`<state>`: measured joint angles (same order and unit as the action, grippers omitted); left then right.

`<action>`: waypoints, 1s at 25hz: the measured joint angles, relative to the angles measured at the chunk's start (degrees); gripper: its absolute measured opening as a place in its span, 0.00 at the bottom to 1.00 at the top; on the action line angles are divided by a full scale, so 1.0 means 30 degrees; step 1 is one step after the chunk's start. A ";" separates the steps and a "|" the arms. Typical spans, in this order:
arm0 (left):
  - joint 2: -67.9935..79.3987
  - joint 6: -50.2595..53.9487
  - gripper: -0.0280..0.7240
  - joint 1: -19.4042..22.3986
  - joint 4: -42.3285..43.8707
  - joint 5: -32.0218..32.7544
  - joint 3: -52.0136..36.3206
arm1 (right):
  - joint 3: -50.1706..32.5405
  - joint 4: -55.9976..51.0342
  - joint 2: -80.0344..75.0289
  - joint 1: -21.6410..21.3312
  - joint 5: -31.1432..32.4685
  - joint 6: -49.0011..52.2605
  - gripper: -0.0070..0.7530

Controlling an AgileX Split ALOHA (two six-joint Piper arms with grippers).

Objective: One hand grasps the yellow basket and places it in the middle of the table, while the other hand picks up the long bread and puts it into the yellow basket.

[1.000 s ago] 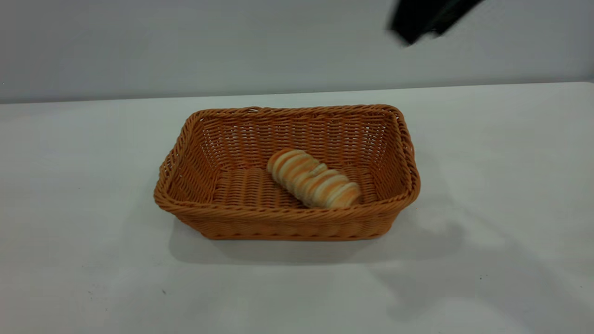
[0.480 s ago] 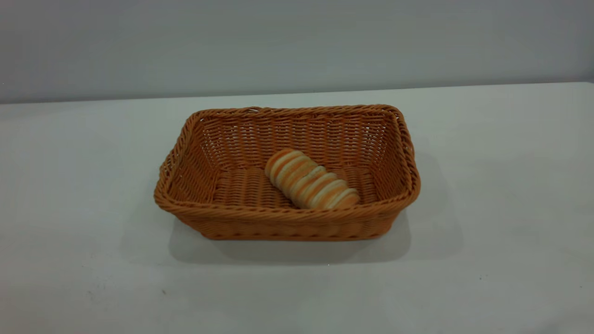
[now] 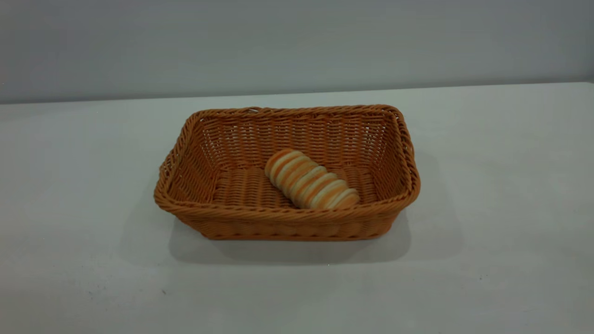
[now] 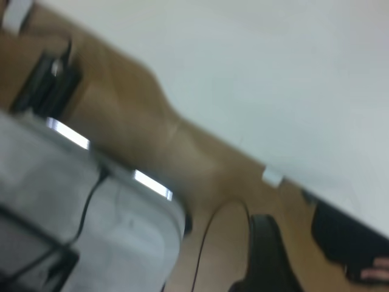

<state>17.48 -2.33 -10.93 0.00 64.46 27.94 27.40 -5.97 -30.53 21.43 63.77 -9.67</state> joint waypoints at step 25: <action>-0.3336 -0.0039 0.79 0.4378 0.0000 -0.0023 0.0000 | -0.0127 -0.0091 0.9812 -0.6695 0.0176 0.0132 0.72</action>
<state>7.47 -2.45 2.20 0.00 64.39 27.94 27.02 -6.24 -1.09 1.34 64.30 -9.27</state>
